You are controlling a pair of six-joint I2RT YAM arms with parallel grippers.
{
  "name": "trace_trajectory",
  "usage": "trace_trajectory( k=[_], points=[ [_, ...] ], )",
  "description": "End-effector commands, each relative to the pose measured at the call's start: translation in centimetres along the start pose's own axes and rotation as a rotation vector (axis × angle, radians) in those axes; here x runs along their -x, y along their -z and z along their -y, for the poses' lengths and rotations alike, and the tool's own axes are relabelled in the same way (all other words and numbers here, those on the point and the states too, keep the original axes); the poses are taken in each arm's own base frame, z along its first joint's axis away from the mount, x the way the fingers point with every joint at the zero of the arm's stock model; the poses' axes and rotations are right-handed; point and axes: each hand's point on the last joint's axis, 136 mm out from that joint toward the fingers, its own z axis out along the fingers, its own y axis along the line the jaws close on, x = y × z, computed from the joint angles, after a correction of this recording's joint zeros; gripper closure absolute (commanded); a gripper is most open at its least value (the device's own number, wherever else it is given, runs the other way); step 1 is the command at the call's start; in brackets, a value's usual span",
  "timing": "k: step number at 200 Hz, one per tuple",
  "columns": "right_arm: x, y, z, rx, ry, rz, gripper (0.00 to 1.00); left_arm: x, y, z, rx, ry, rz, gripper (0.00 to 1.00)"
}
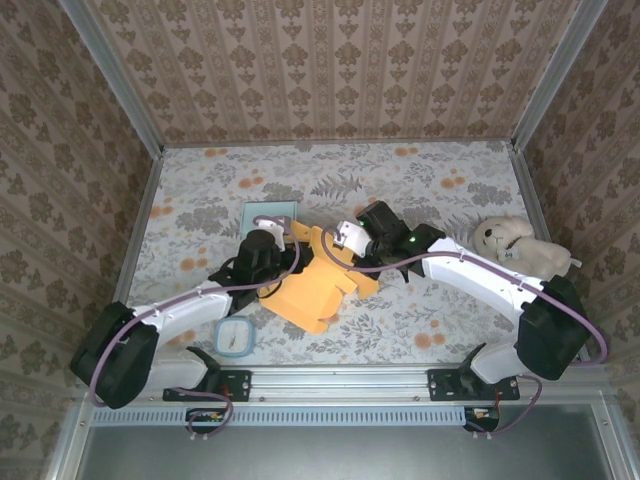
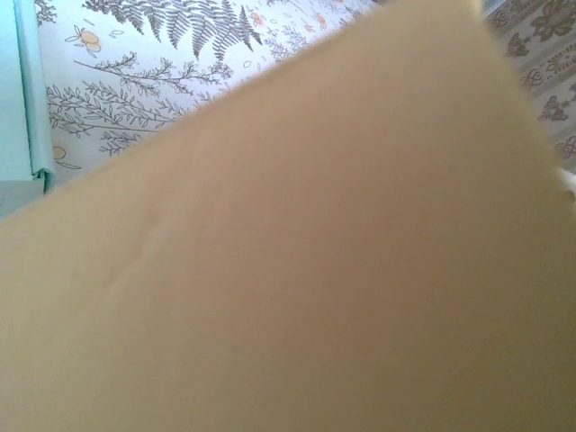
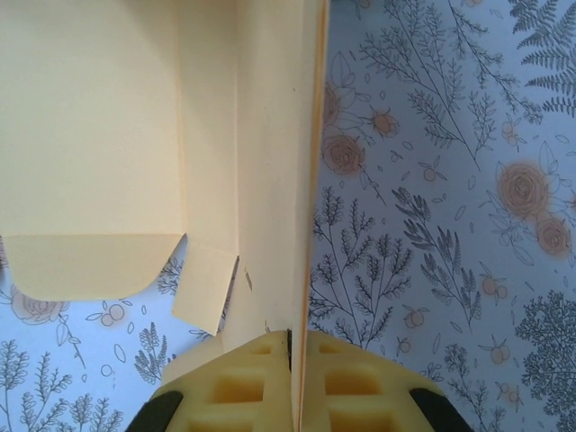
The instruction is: Fold the paper box
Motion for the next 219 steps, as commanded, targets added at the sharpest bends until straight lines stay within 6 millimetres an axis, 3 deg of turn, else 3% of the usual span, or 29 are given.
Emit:
trace_trajectory(
  k=[1, 66, 90, 130, 219],
  points=[
    [0.3, -0.1, 1.9, -0.083, 0.014, -0.002, 1.0, 0.9, 1.9, 0.1, 0.004, -0.031, 0.058, 0.72],
    [-1.4, -0.2, 5.5, -0.279, 0.231, -0.129, 1.0, 2.9, 10.6, -3.4, 0.196, -0.132, 0.303, 0.69],
    [-1.6, 0.0, 6.5, -0.344, 0.301, -0.158, 1.0, 3.1, 12.3, -5.3, 0.273, -0.149, 0.368, 0.68],
    [-2.0, -0.6, 6.2, -0.372, 0.44, -0.193, 1.0, 2.6, 10.6, -6.7, 0.269, -0.151, 0.315, 0.67],
    [-3.5, -3.1, 5.0, -0.402, 0.643, -0.189, 1.0, 2.1, 6.2, -6.7, 0.224, -0.252, 0.239, 0.68]
  ],
)
